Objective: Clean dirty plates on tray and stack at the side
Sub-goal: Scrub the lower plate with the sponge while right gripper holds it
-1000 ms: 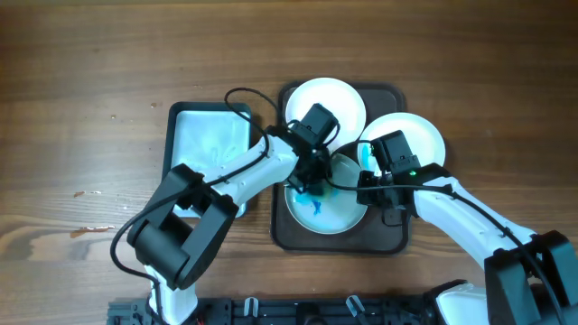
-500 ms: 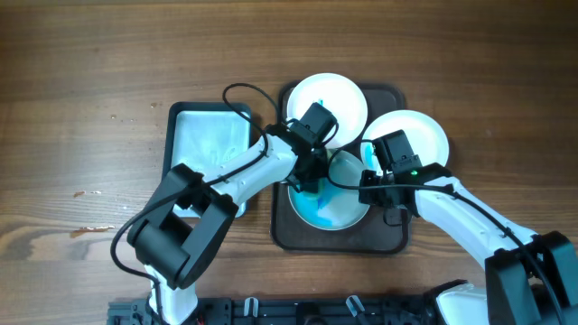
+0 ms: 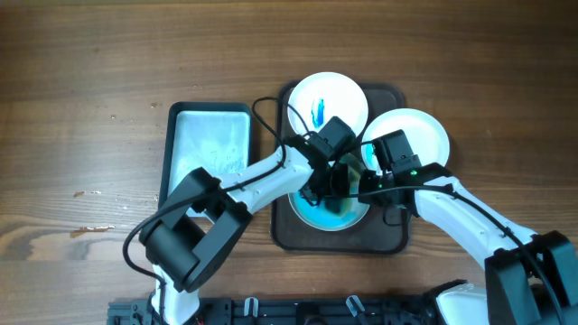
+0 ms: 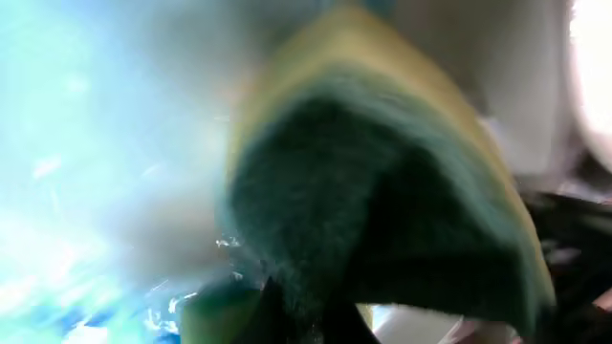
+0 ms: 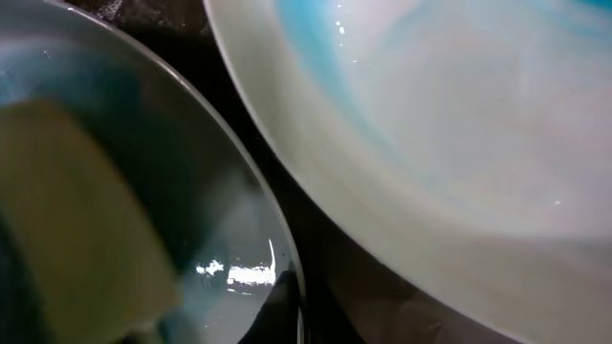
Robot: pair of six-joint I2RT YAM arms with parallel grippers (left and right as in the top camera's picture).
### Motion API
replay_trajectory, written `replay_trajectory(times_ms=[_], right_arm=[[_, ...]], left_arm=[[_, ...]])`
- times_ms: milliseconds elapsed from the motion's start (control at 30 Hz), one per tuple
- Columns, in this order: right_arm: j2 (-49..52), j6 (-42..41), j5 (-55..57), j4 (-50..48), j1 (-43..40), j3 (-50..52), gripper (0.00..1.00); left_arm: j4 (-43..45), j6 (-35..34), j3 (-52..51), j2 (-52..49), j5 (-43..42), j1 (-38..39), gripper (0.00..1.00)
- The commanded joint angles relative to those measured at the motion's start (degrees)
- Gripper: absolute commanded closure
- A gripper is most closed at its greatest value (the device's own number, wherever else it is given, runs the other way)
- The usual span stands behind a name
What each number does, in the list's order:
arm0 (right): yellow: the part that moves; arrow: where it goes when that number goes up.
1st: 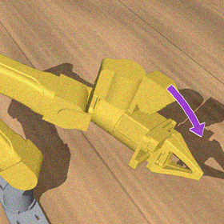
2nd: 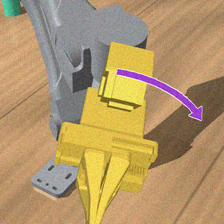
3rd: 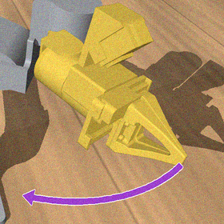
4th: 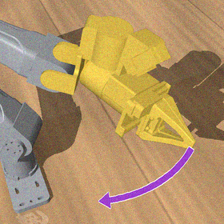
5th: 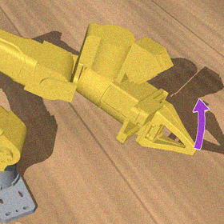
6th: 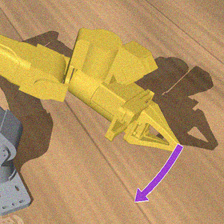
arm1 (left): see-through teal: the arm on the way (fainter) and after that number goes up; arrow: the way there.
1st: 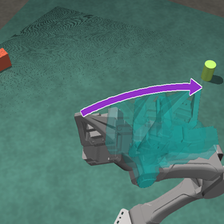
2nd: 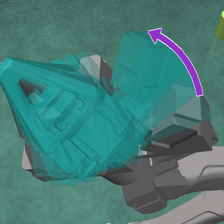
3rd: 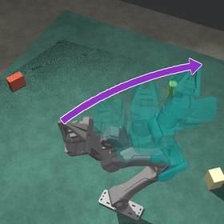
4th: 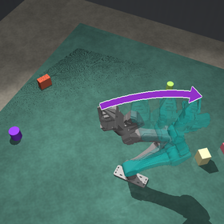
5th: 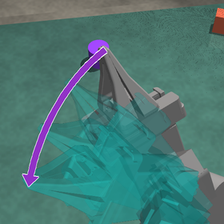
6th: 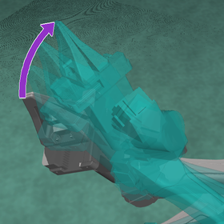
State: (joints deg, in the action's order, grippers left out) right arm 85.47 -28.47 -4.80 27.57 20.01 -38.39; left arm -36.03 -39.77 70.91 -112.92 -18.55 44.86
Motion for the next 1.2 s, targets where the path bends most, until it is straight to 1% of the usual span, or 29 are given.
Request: replay_trajectory(times_ms=[0,100,133,267,333,400,433,467,533,600,733,867,933,1067,1167], right_arm=[[0.83,-0.04,2.23,0.31,0.02,0.11,0.96],[0.83,-0.04,2.23,0.31,0.02,0.11,0.95],[0.83,-0.04,2.21,0.31,0.02,0.11,0.96],[0.83,-0.04,2.23,0.33,0.02,0.11,0.96],[0.83,0.00,2.23,0.33,0.02,0.11,0.96],[0.83,-0.02,2.23,0.31,0.02,0.11,0.96],[0.83,-0.04,2.23,0.31,0.02,0.11,0.96],[0.83,-0.02,2.23,0.33,0.02,0.11,0.96],[0.83,0.00,2.23,0.33,0.02,0.11,0.96],[0.83,0.02,2.23,0.37,0.02,0.11,0.96],[0.83,0.00,2.23,0.35,0.02,0.11,0.96],[0.83,0.02,2.23,0.35,0.02,0.11,0.96],[0.83,0.02,2.23,0.37,0.02,0.11,0.96],[0.83,0.02,2.23,0.63,0.02,0.11,0.96],[0.83,0.07,2.23,0.74,0.02,0.11,0.96]], left_arm=[[-8.59,0.28,-1.68,-1.62,12.11,-3.78,0.96],[-12.72,0.87,-1.66,-1.62,19.54,-5.81,0.96],[-14.19,2.54,-1.33,-1.62,21.86,-6.78,0.96],[-14.51,3.54,0.37,-1.62,22.73,-7.28,0.96],[-12.98,3.30,1.29,-1.62,21.66,-7.21,0.96],[-9.09,3.30,1.42,-1.62,15.98,-7.21,0.96],[-6.29,2.78,1.42,-1.62,11.26,-7.21,0.96],[-3.91,0.98,1.40,-1.64,7.32,-7.10,0.96],[-0.37,-2.36,1.36,-1.64,2.45,-6.40,0.96],[2.36,-5.16,1.31,-1.64,-0.37,-4.98,0.96],[5.33,-8.83,1.31,-1.64,-0.55,-0.74,0.96],[7.21,-9.18,1.31,-1.64,-0.94,3.37,0.96],[6.95,-9.14,1.31,-1.64,-0.87,4.17,0.96],[3.93,-9.16,1.31,-1.64,2.73,3.19,0.96],[-1.38,-9.14,1.31,-1.64,9.05,0.74,0.96]])
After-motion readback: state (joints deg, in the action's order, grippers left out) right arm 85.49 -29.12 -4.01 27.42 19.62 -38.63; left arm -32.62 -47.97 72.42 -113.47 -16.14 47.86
